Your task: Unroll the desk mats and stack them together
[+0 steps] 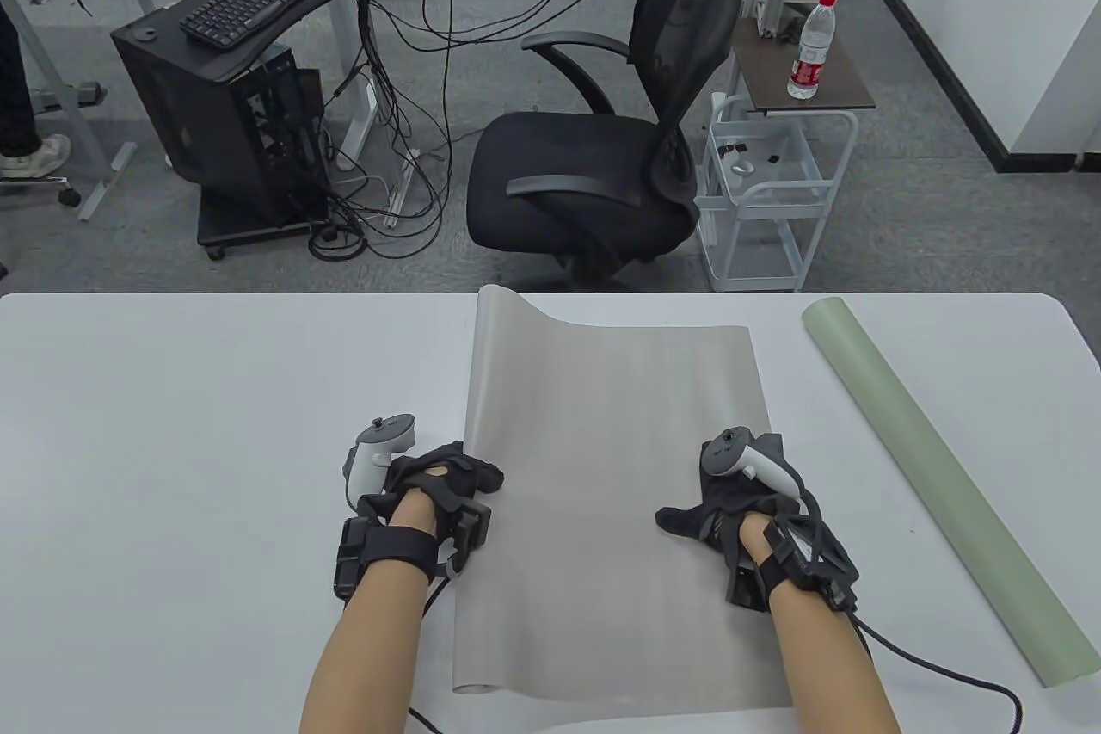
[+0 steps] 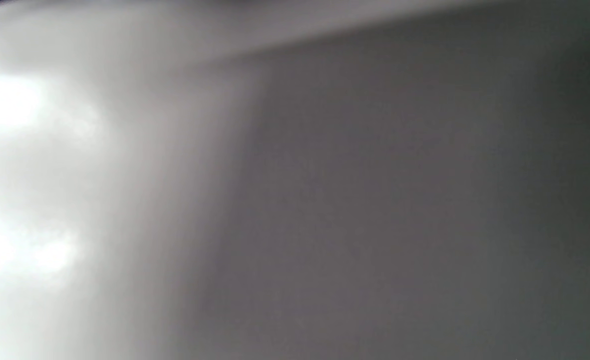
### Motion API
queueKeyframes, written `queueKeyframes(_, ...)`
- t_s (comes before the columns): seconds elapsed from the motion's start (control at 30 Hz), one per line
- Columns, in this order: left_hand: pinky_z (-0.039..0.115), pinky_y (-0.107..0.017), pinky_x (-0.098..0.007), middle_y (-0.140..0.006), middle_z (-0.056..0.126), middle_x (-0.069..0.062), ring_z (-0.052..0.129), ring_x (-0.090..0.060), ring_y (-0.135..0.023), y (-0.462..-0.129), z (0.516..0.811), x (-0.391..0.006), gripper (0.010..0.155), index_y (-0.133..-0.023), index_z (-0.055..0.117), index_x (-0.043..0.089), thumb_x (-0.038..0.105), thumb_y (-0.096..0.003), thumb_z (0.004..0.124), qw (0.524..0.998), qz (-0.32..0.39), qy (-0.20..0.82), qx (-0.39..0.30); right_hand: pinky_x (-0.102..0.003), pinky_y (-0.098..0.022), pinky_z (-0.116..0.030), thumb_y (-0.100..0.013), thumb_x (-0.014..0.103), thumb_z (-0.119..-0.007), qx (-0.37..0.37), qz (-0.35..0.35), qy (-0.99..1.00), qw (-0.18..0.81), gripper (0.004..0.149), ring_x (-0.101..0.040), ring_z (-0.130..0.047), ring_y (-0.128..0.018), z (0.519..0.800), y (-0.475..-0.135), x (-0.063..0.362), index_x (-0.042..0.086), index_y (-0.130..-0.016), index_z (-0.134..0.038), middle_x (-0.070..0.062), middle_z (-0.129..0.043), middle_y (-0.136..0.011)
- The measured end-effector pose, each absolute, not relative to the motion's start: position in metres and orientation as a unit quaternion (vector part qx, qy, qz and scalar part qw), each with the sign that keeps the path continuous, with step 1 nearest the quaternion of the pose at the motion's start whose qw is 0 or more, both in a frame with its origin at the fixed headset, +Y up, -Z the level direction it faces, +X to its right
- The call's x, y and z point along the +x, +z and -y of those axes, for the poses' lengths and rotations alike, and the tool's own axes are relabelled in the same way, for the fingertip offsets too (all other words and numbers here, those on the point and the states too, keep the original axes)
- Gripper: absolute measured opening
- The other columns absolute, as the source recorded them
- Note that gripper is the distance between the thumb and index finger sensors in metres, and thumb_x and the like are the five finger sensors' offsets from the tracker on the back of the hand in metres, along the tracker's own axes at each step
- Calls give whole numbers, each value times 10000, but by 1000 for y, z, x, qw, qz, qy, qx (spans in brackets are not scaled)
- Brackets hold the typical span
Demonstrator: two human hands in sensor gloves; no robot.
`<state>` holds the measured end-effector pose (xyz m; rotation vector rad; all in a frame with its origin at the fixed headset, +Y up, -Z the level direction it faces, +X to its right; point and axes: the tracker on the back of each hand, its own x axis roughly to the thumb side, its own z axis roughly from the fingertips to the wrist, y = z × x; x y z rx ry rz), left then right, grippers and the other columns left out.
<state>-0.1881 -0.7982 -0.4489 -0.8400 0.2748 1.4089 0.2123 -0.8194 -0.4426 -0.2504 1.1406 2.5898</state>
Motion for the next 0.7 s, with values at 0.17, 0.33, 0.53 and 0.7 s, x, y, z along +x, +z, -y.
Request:
queueKeyframes(0.17,875,-519,-470,-951,704,-83,991,-270,-685,-449,797,-202,794,-1006,243,152,238,-447,801,687,-135,620,-355,-567,-491,186,-285,801,-589,-86,-396,902,150,1053,-291,409,-718,820,-442,212,403,-772,255,60,430,-803)
queueKeyframes(0.33,914,-490,-397,-904,720,-32,999,-203,-634,-450,801,-212,767,-969,389,153,329,-436,913,694,-157,606,-357,-567,-490,186,-285,800,-590,-86,-396,901,151,1052,-291,409,-717,820,-443,212,403,-771,254,60,430,-802)
queueKeyframes(0.53,954,-449,-340,-925,717,-40,1057,-191,-599,-452,807,-214,637,-903,501,232,341,-436,921,684,-147,614,-366,-568,-491,186,-285,800,-590,-86,-396,902,150,1052,-292,409,-717,820,-443,212,403,-772,255,58,430,-803)
queueKeyframes(0.7,925,-482,-405,-908,781,-16,1048,-230,-652,-455,808,-216,694,-955,376,186,270,-443,837,685,-135,619,-360,-568,-490,186,-286,800,-589,-86,-396,902,151,1051,-292,409,-717,820,-443,212,404,-772,254,59,430,-803)
